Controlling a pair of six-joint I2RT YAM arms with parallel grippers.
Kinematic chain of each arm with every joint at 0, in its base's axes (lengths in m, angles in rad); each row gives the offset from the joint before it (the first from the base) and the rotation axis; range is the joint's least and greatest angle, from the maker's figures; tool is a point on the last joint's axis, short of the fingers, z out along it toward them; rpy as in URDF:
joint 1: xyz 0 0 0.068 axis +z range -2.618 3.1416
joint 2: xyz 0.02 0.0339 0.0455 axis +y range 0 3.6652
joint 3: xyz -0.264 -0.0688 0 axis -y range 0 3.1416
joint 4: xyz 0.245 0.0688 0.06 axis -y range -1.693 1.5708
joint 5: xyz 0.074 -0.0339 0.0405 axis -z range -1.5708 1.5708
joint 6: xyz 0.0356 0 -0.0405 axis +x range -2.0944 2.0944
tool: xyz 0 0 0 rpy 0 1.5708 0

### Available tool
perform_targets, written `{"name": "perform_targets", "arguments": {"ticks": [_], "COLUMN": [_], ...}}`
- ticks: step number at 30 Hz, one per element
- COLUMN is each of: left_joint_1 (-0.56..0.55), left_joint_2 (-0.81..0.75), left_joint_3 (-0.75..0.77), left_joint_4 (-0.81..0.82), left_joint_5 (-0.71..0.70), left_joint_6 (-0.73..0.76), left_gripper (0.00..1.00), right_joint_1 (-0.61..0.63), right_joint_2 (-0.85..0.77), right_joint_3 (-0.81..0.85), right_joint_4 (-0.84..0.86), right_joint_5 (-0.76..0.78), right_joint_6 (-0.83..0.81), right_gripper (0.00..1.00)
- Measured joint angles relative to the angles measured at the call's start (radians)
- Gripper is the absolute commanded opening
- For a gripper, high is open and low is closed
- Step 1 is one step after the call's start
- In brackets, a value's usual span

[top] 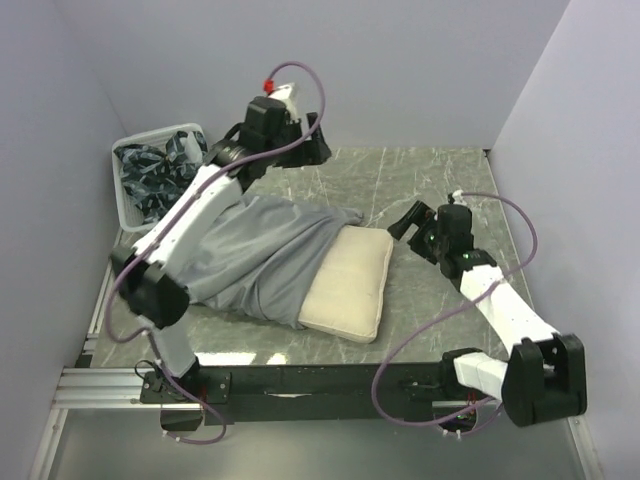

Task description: Put the pillow into the pillowcase

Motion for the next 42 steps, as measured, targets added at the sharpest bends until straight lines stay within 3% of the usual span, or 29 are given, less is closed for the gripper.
{"name": "perform_targets", "arguments": {"ticks": [4,8,13,19,22,23,25,27,29,30,31,32,34,39,42], "left_joint_1": [-0.04,-0.152,-0.341,-0.457,-0.462,-0.462,-0.462,-0.462,-0.466,-0.468,-0.473,-0.478,-0.495,-0.529,-0.531], "left_joint_2": [-0.203,-0.301,-0.285,-0.195,-0.148,-0.135,-0.116,-0.099,-0.069,-0.049,-0.026,0.003,0.073,0.235,0.216], "left_joint_3": [-0.191,-0.356,-0.526,-0.613,-0.621,-0.622,-0.622,-0.619,-0.579,-0.542,-0.496,-0.429,-0.238,0.331,0.45], "left_joint_4": [0.004,-0.041,-0.149,-0.237,-0.249,-0.251,-0.246,-0.24,-0.256,-0.271,-0.283,-0.308,-0.356,-0.446,-0.375], "left_joint_5": [-0.189,-0.349,-0.45,-0.51,-0.559,-0.573,-0.587,-0.587,-0.574,-0.563,-0.551,-0.536,-0.488,-0.325,-0.177], "left_joint_6": [0.001,0.003,-0.006,-0.05,-0.073,-0.078,-0.086,-0.072,-0.048,-0.037,-0.017,-0.002,0.039,0.115,0.118], "left_gripper": [0.84,0.8,0.76,0.73,0.55,0.36,0.12,0.02,0.01,0.01,0.01,0.01,0.01,0.01,0.02], "right_joint_1": [0.036,0.148,0.28,0.284,0.284,0.284,0.284,0.283,0.283,0.283,0.283,0.283,0.283,0.279,0.277], "right_joint_2": [-0.106,-0.188,-0.279,-0.291,-0.263,-0.251,-0.208,-0.16,-0.118,-0.106,-0.1,-0.1,-0.129,-0.316,-0.425], "right_joint_3": [-0.089,-0.172,-0.243,-0.272,-0.306,-0.315,-0.338,-0.357,-0.366,-0.368,-0.368,-0.364,-0.342,-0.203,-0.108], "right_joint_4": [0.005,-0.002,-0.034,-0.057,-0.032,-0.019,0.031,0.1,0.168,0.195,0.215,0.223,0.208,0.043,-0.011], "right_joint_5": [-0.042,-0.05,-0.043,-0.007,-0.024,-0.034,-0.064,-0.099,-0.138,-0.153,-0.166,-0.175,-0.174,-0.076,-0.029], "right_joint_6": [-0.007,-0.01,0.007,0.014,0.014,0.016,0.021,0.032,0.05,0.053,0.059,0.071,0.072,0.048,0.034], "right_gripper": [1.0,1.0,1.0,1.0,1.0,1.0,1.0,1.0,0.71,0.52,0.19,0.08,0.0,0.0,0.0]}}
